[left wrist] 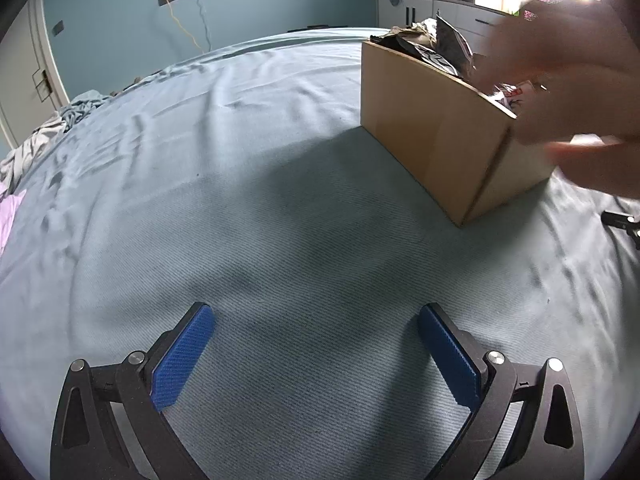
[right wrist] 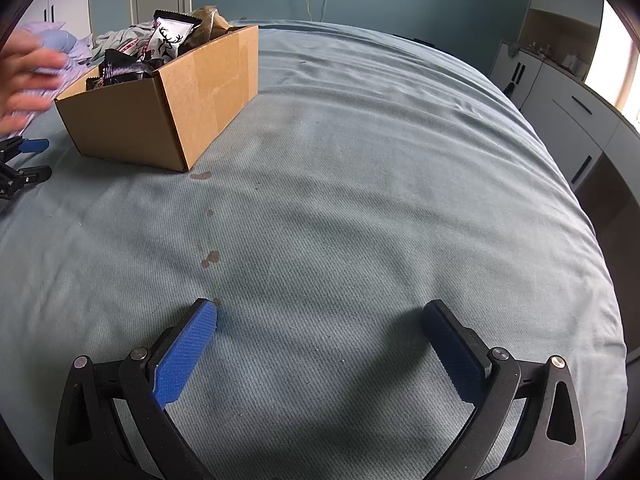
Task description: Organize snacks
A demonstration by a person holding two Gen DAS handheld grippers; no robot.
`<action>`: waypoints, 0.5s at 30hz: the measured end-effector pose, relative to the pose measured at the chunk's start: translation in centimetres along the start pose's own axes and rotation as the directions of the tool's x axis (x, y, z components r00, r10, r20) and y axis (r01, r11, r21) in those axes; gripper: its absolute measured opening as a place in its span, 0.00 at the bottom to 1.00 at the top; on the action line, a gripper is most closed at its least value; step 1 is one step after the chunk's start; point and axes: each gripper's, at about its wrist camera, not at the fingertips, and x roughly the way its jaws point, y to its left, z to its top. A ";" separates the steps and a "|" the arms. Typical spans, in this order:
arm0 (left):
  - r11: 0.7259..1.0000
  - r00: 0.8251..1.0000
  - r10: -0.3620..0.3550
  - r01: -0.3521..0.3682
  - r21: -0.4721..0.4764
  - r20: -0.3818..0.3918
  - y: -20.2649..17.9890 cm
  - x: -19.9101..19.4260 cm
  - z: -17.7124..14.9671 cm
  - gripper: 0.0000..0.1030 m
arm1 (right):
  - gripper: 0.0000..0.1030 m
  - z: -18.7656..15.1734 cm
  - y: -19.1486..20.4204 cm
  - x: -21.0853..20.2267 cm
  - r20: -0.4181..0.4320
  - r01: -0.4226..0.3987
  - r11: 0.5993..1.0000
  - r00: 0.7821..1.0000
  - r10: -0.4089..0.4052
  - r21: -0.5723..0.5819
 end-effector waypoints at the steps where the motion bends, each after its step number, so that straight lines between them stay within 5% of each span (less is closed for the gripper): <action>1: 1.000 1.000 0.000 0.000 0.001 0.001 0.0 0.0 0.0 1.00 | 1.00 0.0 0.0 0.0 0.000 0.001 1.000 1.000 -0.001 0.000; 15: 1.000 1.000 -0.005 0.005 -0.003 0.002 -0.2 -0.1 -0.1 1.00 | 1.00 0.0 0.1 -0.1 0.000 0.004 1.000 1.000 -0.004 0.004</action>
